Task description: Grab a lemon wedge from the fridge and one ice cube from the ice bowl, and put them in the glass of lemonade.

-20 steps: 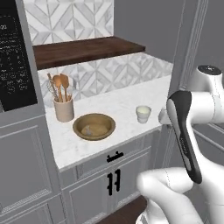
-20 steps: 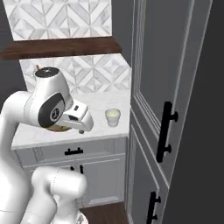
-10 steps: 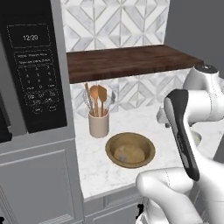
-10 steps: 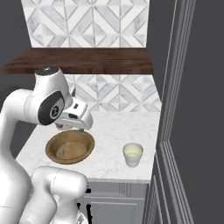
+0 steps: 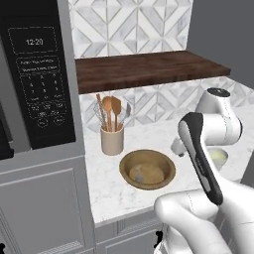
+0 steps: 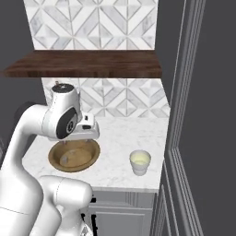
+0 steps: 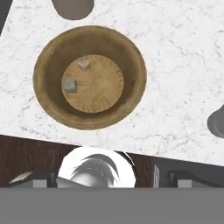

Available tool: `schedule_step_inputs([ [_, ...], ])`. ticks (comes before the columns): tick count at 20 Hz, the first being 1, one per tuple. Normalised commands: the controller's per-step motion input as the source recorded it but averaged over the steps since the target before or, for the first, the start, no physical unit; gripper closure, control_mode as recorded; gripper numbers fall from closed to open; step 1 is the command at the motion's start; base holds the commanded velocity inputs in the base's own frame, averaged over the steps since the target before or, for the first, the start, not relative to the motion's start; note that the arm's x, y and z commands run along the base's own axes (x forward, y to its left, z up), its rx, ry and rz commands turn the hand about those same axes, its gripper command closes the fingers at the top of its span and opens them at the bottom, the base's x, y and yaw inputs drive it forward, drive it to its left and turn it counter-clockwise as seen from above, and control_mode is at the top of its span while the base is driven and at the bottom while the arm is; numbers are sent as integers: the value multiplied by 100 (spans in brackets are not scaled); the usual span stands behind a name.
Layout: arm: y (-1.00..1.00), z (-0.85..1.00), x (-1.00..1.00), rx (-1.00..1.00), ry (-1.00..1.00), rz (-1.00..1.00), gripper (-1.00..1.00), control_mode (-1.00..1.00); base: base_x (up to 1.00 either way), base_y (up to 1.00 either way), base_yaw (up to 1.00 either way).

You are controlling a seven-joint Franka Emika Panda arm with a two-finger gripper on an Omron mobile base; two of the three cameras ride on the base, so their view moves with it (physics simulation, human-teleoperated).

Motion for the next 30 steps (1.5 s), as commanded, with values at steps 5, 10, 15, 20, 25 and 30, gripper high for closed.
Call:
schedule_step_inputs([
  [5, 83, -51, 9, -11, 0, -1, -100, -100, 0, 0, 0],
  [10, 46, -18, 8, 4, 1, -22, -100, -100, 0, 0, 0],
  [15, 2, -7, 5, 23, 12, -22, -100, -100, 0, 0, 0],
  [20, 0, -10, 12, 13, 6, -9, -100, -100, 0, 0, 0],
  [25, 0, -7, 3, 0, 0, 0, -100, -100, 0, 0, 0],
  [30, 19, -31, 3, -1, 5, 8, -100, -100, 0, 0, 0],
])
